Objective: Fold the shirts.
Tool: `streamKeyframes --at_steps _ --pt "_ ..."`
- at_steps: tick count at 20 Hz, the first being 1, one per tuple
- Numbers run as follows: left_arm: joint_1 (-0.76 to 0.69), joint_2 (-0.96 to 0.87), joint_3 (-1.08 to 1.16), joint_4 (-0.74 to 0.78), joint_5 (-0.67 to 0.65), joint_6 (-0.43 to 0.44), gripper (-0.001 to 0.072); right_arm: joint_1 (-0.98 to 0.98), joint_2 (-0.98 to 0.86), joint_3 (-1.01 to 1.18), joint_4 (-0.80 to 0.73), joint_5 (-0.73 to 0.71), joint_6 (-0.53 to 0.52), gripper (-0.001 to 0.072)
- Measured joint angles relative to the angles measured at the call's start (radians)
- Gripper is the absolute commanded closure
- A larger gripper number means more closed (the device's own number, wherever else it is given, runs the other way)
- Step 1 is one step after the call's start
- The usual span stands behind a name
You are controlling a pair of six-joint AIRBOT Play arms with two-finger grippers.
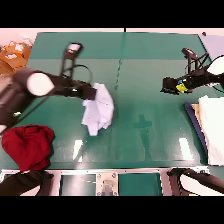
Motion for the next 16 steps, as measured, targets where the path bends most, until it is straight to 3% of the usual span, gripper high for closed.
streamKeyframes --at_steps 1,2,3,4,10,12,16 --pt "-0.016 -0.041 0.003 -0.038 -0.002 -0.003 0.0010 -0.006 0.001 0.002 0.000 0.005 0.000 0.0696" --pt "-0.023 -0.077 0.006 -0.068 -0.011 -0.005 -0.0013 -0.011 0.002 0.003 0.001 0.008 0.000 0.0592" --pt "-0.020 -0.104 0.009 -0.090 -0.019 -0.006 -0.0013 -0.013 0.002 0.004 0.001 0.014 0.000 0.0432" --pt "-0.008 -0.122 0.013 -0.112 -0.039 -0.005 -0.0013 -0.015 0.003 0.003 0.003 0.022 0.000 0.0358" --pt "0.183 -0.169 -0.008 -0.160 -0.219 0.049 -0.0012 0.035 0.003 -0.164 0.026 0.015 -0.001 0.0356" --pt "0.200 -0.172 -0.064 -0.221 -0.216 0.090 -0.0012 0.074 0.003 -0.260 0.050 -0.018 -0.005 0.0291" --pt "0.157 -0.214 -0.182 -0.421 -0.104 0.214 -0.0002 0.176 -0.003 -0.430 0.147 -0.139 -0.021 0.0284"
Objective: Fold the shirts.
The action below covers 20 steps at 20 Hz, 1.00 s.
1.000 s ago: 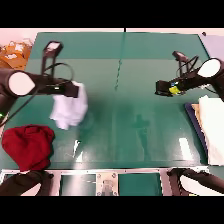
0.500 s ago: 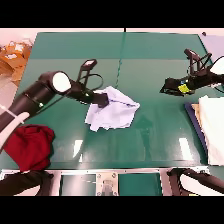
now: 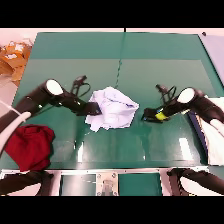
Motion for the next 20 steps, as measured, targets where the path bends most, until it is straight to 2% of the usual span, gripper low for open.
streamKeyframes --at_steps 1,2,4,5,8,11,12,13,17,20 --pt "-0.019 -0.022 -0.014 -0.045 0.025 0.029 0.0079 0.032 -0.008 -0.029 0.024 -0.035 -0.002 0.0284" --pt "-0.039 -0.047 -0.025 -0.091 0.045 0.057 0.0329 0.061 -0.018 -0.049 0.045 -0.068 -0.004 0.0284" --pt "-0.063 -0.084 -0.034 -0.159 0.079 0.111 0.0642 0.118 -0.037 -0.075 0.081 -0.131 -0.006 0.0284" --pt "-0.064 -0.095 -0.031 -0.180 0.090 0.131 0.0687 0.140 -0.045 -0.083 0.098 -0.166 -0.006 0.0285" --pt "-0.042 -0.114 0.002 -0.211 0.085 0.164 0.0688 0.176 -0.058 -0.095 0.137 -0.261 -0.008 0.0298" --pt "-0.004 -0.121 0.042 -0.224 0.056 0.180 0.0689 0.190 -0.080 -0.099 0.166 -0.364 -0.008 0.0424" --pt "0.009 -0.123 0.055 -0.224 0.050 0.182 0.0689 0.193 -0.092 -0.099 0.172 -0.397 -0.008 0.0536" --pt "0.022 -0.123 0.066 -0.222 0.045 0.184 0.0689 0.195 -0.108 -0.099 0.175 -0.430 -0.008 0.0698" --pt "0.078 -0.120 0.112 -0.210 0.036 0.185 0.0690 0.178 -0.145 -0.076 0.179 -0.504 -0.033 0.0702" --pt "0.099 -0.077 0.167 -0.209 0.045 0.186 0.0690 0.124 -0.102 -0.011 0.151 -0.465 -0.090 0.0702"
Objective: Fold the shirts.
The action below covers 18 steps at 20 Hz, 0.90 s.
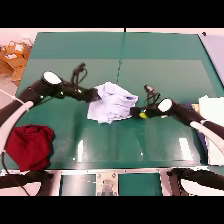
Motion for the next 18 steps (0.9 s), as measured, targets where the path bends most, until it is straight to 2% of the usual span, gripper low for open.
streamKeyframes --at_steps 5,7,10,11,12,13,16,17,18 --pt "0.007 0.087 0.089 0.004 -0.048 0.002 0.0683 -0.067 0.150 0.164 0.003 0.164 -0.103 0.0701" --pt "0.004 0.099 0.073 0.033 -0.085 -0.023 0.0207 -0.075 0.178 0.184 -0.011 0.218 -0.122 0.0700" --pt "0.008 0.106 -0.016 0.118 -0.059 -0.092 0.0200 -0.084 0.196 0.159 -0.058 0.267 -0.135 0.0698" --pt "0.006 0.106 -0.063 0.134 -0.031 -0.110 0.0200 -0.089 0.198 0.148 -0.077 0.273 -0.138 0.0611" --pt "0.006 0.106 -0.109 0.140 -0.003 -0.121 0.0200 -0.097 0.199 0.138 -0.103 0.280 -0.138 0.0377" --pt "0.006 0.101 -0.158 0.136 0.033 -0.122 0.0200 -0.109 0.201 0.132 -0.131 0.282 -0.137 0.0240" --pt "0.006 0.059 -0.275 0.051 0.110 -0.070 0.0202 -0.160 0.204 0.140 -0.186 0.312 -0.113 0.0219" --pt "0.006 0.038 -0.296 0.004 0.125 -0.037 0.0267 -0.175 0.204 0.146 -0.195 0.327 -0.099 0.0219" --pt "0.004 0.017 -0.311 -0.044 0.141 0.002 0.0299 -0.184 0.204 0.151 -0.203 0.346 -0.085 0.0218"
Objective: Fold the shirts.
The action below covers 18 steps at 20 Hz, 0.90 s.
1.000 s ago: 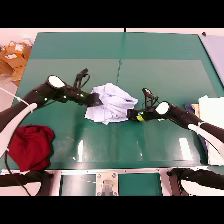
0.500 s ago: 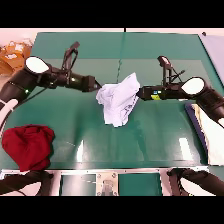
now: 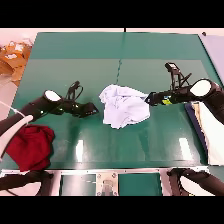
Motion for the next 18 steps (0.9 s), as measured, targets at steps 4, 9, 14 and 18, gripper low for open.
streamKeyframes --at_steps 4,9,14,18 --pt "-0.045 -0.076 -0.027 -0.173 0.059 0.125 0.0298 0.034 -0.015 -0.009 0.021 0.033 0.041 0.0201" --pt "-0.135 -0.123 -0.030 -0.280 0.155 0.174 0.0330 0.114 -0.095 -0.002 0.057 0.000 0.093 0.0162" --pt "-0.176 -0.140 -0.033 -0.329 0.228 0.216 0.0688 0.192 -0.180 0.018 0.146 -0.034 0.116 0.0162" --pt "-0.181 -0.142 -0.033 -0.343 0.232 0.245 0.0689 0.227 -0.269 0.077 0.172 -0.071 0.169 0.0457"
